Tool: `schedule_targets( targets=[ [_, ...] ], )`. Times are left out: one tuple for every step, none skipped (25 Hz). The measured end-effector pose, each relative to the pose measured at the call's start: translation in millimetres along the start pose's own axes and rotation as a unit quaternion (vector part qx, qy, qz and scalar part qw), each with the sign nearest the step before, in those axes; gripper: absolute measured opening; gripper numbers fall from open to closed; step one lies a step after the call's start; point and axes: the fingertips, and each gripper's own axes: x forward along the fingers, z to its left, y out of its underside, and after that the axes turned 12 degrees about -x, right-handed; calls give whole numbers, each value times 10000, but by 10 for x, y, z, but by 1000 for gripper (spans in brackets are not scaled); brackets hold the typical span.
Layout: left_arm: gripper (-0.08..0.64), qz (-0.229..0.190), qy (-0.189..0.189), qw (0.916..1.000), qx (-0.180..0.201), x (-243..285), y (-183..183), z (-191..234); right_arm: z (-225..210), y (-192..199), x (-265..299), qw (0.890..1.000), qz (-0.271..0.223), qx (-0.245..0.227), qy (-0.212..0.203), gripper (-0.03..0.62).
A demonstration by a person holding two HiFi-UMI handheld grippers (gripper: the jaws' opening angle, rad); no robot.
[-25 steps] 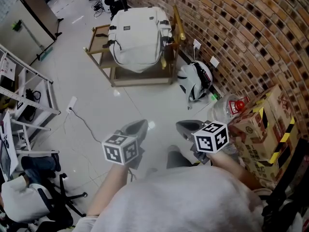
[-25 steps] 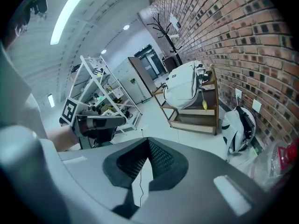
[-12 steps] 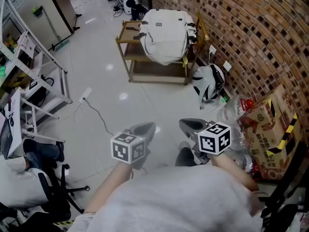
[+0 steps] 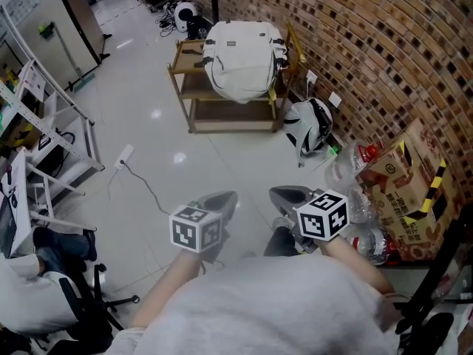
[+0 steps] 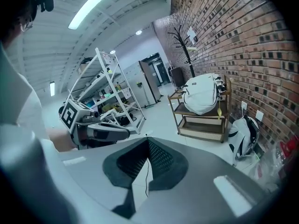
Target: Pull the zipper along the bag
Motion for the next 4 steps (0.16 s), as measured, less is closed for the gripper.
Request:
schedule_targets(
  targets=[
    [2,11,18,10000,13,12,7,-13,1,16,-12,10000,6,5,14,0],
    [2,20,35,10000,18,24,16,-26,1,33,-24,10000,14,8,25,0],
    [2,29,51,10000,20,35,26,-40,0,51,-35,10000,24,10,35,0],
    [2,38,66,10000,22,46,37,-53,-2,68,-47,10000,35,12,44,0]
  ],
)
